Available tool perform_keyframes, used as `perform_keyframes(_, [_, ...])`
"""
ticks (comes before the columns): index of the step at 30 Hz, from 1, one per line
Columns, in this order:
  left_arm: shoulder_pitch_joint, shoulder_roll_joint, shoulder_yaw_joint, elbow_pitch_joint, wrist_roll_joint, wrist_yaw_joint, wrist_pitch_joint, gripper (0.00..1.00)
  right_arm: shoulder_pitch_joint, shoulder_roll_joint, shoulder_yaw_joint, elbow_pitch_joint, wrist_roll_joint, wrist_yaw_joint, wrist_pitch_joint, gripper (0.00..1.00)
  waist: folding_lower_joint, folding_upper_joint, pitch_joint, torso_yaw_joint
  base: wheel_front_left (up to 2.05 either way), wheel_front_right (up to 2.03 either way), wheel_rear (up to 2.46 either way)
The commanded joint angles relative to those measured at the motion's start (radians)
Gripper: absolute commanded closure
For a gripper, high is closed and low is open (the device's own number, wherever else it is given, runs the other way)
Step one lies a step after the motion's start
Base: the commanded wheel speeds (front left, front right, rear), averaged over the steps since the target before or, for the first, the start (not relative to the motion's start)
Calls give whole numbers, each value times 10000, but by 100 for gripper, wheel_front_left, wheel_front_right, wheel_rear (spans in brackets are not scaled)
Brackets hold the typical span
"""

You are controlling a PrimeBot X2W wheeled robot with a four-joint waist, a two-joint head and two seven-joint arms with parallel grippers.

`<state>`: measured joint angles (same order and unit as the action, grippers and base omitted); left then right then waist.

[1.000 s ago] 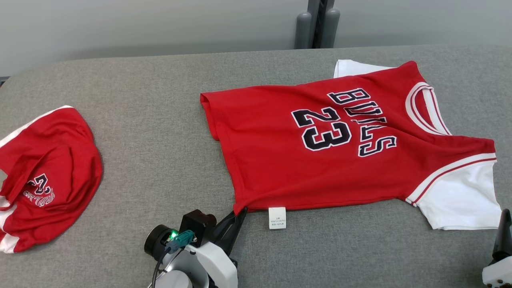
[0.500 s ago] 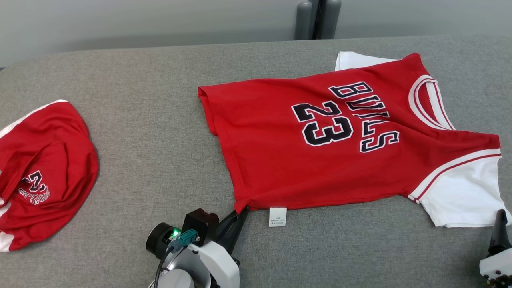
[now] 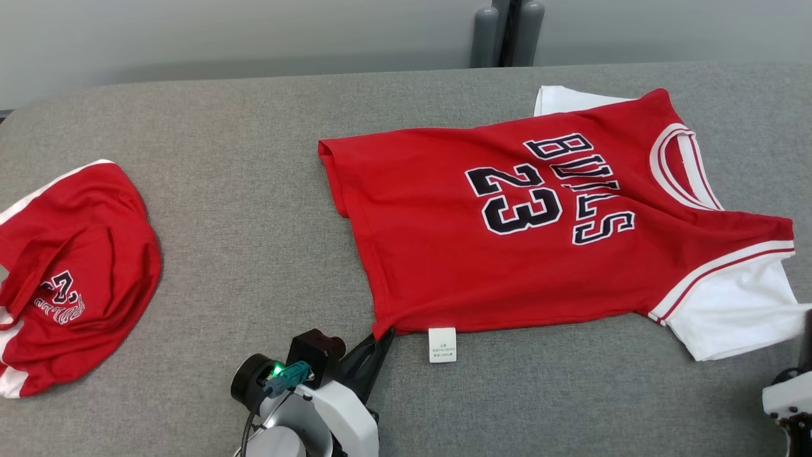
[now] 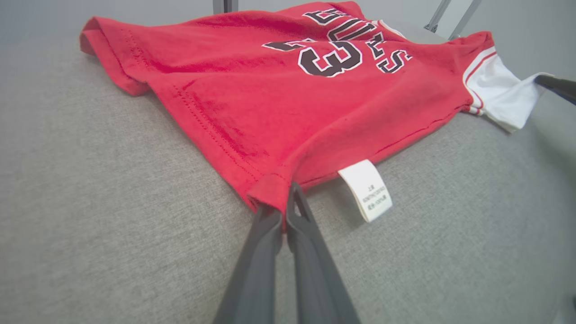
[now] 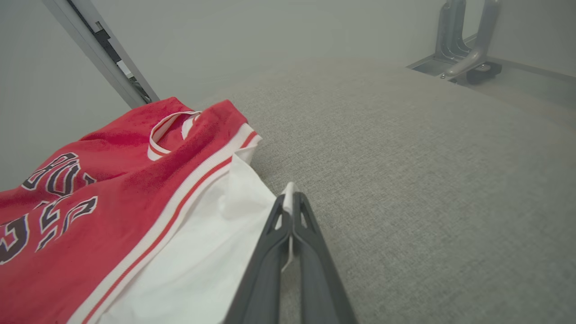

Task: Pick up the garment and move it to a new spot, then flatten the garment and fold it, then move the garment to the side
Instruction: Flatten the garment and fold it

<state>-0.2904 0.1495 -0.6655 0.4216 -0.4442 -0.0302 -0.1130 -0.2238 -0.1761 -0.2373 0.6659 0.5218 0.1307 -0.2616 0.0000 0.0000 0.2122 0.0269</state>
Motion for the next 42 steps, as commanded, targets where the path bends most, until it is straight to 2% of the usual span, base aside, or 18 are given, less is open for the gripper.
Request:
perform_keyframes(1, [130, 37, 56, -75, -233, -106, 48, 100, 77, -164, -24, -381, -225, 1, -48, 100, 0, 0, -62, -36, 0, 0, 0])
perform_keyframes(6, [353, 136, 57, -431, -762, -443, 301, 100, 163, -109, 265, -1832, -505, 1, -47, 100, 0, 0, -326, -146, 0, 0, 0])
perform_keyframes(10, [536, 104, 395, -1131, -1763, -702, 558, 100, 196, -377, 643, -3093, -739, 1, -48, 100, 0, 0, -701, -191, 0, 0, 0])
perform_keyframes(15, [368, 432, 680, -2197, -2435, -828, 1017, 100, -114, -636, 958, -4334, -849, 1, -48, 100, 0, 0, -1250, -204, 0, 0, 0])
perform_keyframes(20, [-9, 1042, 1067, -3228, -2791, -815, 1646, 100, -752, -1017, 1387, -4920, -1069, 1, -47, 100, 0, 0, -1679, -237, 0, 0, 0])
perform_keyframes(27, [-885, 1562, 1876, -4358, -3305, -466, 2451, 100, -1972, -1752, 1785, -4826, -1540, 1, 138, 100, 0, 0, -2147, -227, 0, 0, 0])
perform_keyframes(31, [-1484, 1521, 2314, -4614, -3298, -65, 2442, 100, -2750, -2100, 2006, -5090, -1789, 1, 514, 100, 0, 0, -2303, -194, 0, 0, 0])
perform_keyframes(33, [-1617, 1507, 2414, -4646, -3233, 42, 2417, 100, -2919, -2166, 2014, -5192, -1822, 1, 600, 100, 0, 0, -2329, -201, 0, 0, 0])
perform_keyframes(36, [-1894, 1590, 2664, -4575, -2796, 548, 2150, 100, -3238, -2154, 1959, -5350, -1735, -1, 1098, 100, 0, 0, -2426, -256, 0, 0, 0])
perform_keyframes(42, [-1768, 1303, 3033, -4559, -2781, 1224, 1836, 100, -3500, -1889, 1792, -5721, -1837, 1, 2027, 100, 0, 0, -2386, -359, 0, 0, 0])
